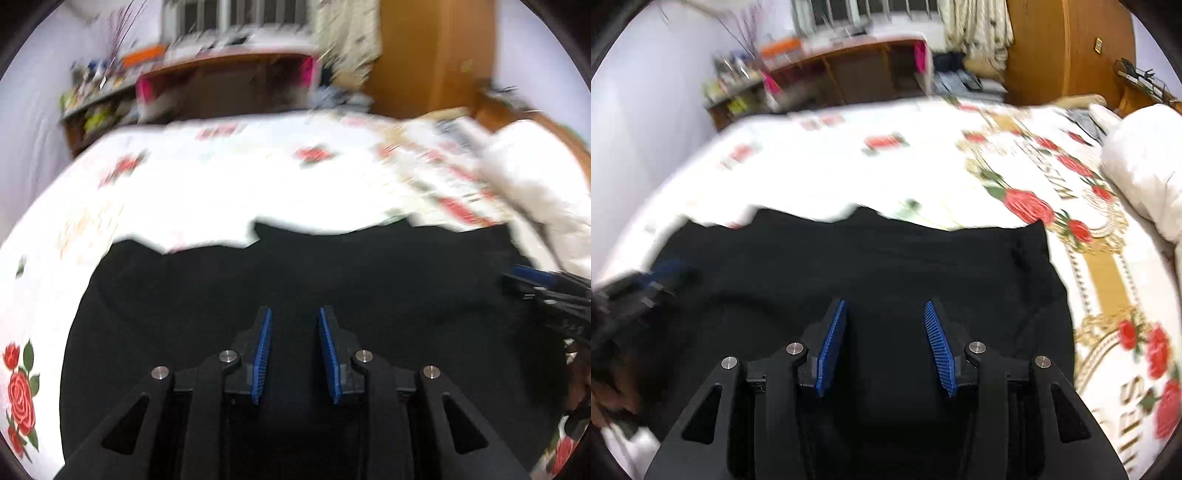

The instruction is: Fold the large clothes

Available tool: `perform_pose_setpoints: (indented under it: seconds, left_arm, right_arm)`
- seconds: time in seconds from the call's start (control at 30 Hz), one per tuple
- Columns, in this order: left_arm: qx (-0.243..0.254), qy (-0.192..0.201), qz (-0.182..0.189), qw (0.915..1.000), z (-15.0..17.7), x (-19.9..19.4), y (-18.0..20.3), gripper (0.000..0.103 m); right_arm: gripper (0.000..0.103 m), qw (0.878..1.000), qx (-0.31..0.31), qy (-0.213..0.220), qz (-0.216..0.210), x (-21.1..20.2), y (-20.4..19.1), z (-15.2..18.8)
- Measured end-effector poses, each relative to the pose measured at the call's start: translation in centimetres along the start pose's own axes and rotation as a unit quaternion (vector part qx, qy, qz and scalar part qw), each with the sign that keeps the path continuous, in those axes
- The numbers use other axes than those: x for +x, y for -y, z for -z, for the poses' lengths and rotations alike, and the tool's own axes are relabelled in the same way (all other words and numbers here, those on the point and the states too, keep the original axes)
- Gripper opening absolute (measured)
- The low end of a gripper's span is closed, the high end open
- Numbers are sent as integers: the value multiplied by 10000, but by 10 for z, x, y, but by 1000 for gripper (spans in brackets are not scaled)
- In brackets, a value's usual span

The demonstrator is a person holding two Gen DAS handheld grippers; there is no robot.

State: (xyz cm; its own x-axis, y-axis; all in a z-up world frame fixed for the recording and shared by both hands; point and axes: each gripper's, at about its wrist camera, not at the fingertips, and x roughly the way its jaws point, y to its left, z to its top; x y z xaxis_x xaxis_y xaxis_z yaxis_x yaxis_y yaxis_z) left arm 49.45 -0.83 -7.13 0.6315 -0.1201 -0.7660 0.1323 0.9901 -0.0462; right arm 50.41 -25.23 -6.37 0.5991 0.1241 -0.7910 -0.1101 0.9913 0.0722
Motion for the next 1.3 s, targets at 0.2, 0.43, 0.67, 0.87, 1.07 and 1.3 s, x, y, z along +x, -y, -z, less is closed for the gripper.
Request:
perform_pose_setpoints:
  seconds: [0.2,0.43,0.67,0.87,1.07,1.3]
  left_arm:
    - [-478,-215,-224,9984,7,36,-54,29]
    - [-217,-40,-570,9981,8,7,-49,28]
    - [-292,275,-880,9953,43,-48,-94,28]
    - [-249,253,-1019,9942,75,-45,-97,28]
    - [-402,278,-966,9941,78,-34,-100,28]
    - [-443,349,-937,9940,84,-28,-101,28]
  right_arm:
    - [44,9963,721,-388,272,44,78,3]
    - [44,9967,533,-340,502,27,71,-6]
    - [44,9981,591,151,61,-44,73,43]
    - [44,9981,604,2,151,-34,80,81]
    - [44,9984,445,-42,337,-22,80,85]
    - [44,9979,540,-26,366,-11,85,88]
